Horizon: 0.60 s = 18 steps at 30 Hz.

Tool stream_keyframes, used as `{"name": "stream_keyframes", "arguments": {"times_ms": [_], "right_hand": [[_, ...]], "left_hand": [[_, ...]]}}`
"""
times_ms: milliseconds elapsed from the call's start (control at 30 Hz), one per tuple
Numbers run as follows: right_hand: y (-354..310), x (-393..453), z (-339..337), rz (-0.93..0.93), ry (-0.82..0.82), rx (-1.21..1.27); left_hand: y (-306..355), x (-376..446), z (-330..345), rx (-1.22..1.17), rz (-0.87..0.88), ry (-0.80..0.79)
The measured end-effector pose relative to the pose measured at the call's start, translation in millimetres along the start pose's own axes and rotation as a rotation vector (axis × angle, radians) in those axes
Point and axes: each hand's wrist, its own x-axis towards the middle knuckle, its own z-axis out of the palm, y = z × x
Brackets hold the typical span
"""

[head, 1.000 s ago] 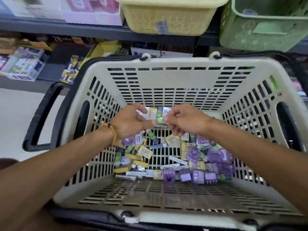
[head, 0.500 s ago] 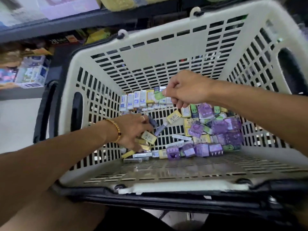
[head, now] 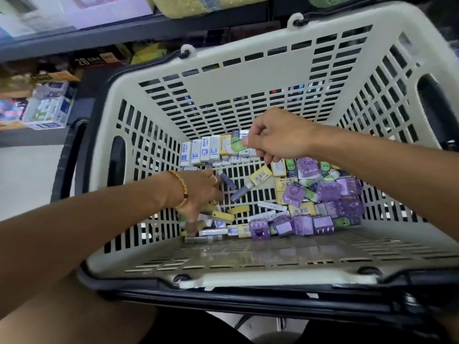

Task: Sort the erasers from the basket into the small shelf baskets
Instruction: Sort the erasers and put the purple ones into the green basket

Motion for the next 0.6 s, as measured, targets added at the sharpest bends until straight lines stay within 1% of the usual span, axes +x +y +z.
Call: {"name": "stream_keyframes", "arguments": {"times_ms": [67, 133, 200, 333, 367, 433, 467, 500, 567, 600], "right_hand": [[0.1, 0.2, 0.4, 0.0, -0.007, -0.012], [0.7, 0.1, -0.2, 0.002, -0.006, -0.01], [0.5, -0.1, -0.6, 0.003, -0.003, 0.002], [0.0, 0.3, -1.5, 0.004, 0.003, 0.022], [0.0, 0.2, -1.5, 0.002, 0.0, 0.02], [0.5, -0.1, -1.5, 0.003, -0.005, 0.015], [0.6, -0.4, -1.4, 0.003, -0.006, 0.011], [0.8, -0.3, -1.2, 0.002, -0.007, 0.006], [1.4, 0.3, -1.1, 0.004, -0.007, 0.001], [1.7, 0.5, -1.0, 0.005, -0.007, 0.002]], "left_hand": [[-3.0, -2.1, 7.2, 0.114, 0.013, 0.026], [-1.5, -2.4, 15.4, 0.119, 0.028, 0.053], [1.4, -2.0, 18.2, -0.061, -0.016, 0.026], [8.7, 6.2, 18.7, -0.622, -0.125, -0.138], [11.4, 7.4, 19.3, -0.655, -0.119, -0.158], [14.0, 8.5, 21.2, -0.519, -0.082, -0.129], [13.7, 8.6, 23.4, -0.499, -0.081, -0.101], [12.3, 9.2, 26.2, -0.533, -0.095, -0.084], [9.4, 10.8, 30.0, -0.676, -0.143, -0.069], [9.6, 10.6, 30.2, -0.731, -0.163, -0.109]]}}
